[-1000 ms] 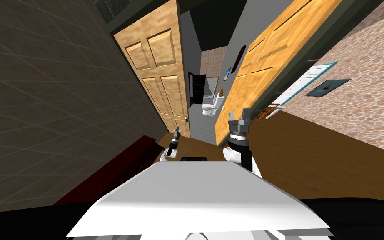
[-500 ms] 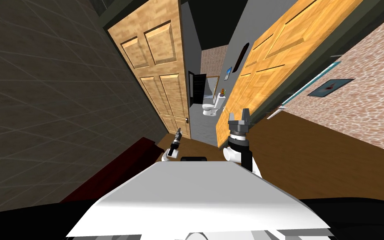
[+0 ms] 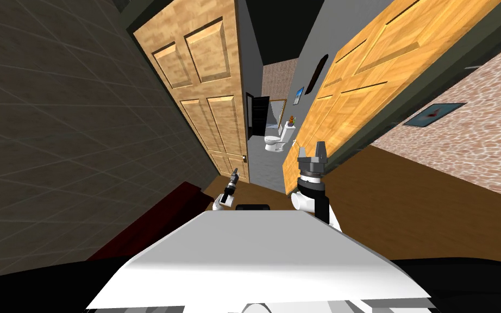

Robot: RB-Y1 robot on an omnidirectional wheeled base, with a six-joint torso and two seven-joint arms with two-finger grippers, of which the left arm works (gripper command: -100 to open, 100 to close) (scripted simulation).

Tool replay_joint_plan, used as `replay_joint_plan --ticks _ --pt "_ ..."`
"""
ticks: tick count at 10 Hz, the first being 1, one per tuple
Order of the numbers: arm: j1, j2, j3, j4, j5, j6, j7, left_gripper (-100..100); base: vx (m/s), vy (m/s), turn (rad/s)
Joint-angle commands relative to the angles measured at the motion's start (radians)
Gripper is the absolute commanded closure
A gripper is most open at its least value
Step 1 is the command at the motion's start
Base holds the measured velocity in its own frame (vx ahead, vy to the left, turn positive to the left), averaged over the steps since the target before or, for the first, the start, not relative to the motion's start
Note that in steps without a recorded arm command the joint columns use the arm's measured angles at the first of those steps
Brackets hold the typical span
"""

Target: Push the door open

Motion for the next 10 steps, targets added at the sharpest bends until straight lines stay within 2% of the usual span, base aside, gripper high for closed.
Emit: replay_joint_plan --ticks 1,7,10 --pt "-0.02 0.0 -0.006 0.05 0.001 -0.013 0.004 -100 0.086 0.03 -0.006" --pt "-0.078 -0.004 -0.028 0.19 0.003 -0.045 0.014 -100 0.1 0.039 -0.004" --pt "-0.1 -0.006 -0.036 0.244 0.004 -0.058 0.018 -100 0.088 0.021 -0.003"
